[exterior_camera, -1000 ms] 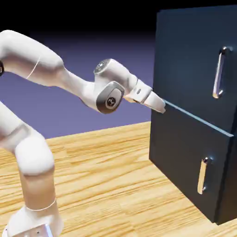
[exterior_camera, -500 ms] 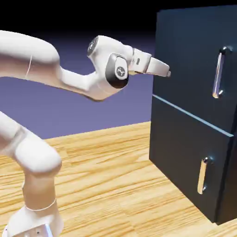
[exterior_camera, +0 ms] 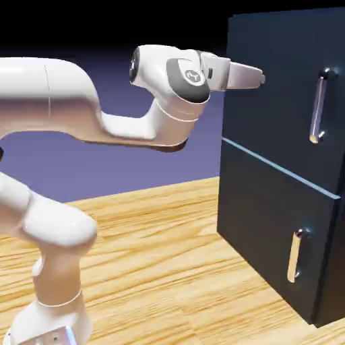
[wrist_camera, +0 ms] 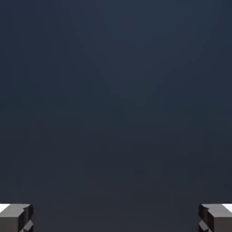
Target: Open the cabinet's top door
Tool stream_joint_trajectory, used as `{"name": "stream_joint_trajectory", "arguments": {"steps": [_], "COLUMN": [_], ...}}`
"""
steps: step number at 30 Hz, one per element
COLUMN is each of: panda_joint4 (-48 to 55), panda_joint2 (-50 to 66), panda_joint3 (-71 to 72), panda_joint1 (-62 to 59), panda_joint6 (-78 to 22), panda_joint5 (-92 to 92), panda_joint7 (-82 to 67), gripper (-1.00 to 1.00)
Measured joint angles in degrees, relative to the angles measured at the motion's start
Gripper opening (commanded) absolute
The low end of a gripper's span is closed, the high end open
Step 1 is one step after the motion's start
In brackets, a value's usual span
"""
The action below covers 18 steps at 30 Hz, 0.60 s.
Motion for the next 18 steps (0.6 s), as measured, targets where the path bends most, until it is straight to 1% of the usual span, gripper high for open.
{"name": "stream_joint_trajectory", "arguments": {"steps": [18], "panda_joint4": [13.66], "panda_joint2": [-7.04], "panda_joint3": [-21.63], "panda_joint1": [18.62], "panda_joint6": [1.24], "panda_joint5": [-44.85], "panda_joint7": [30.0], "gripper": [0.0]}}
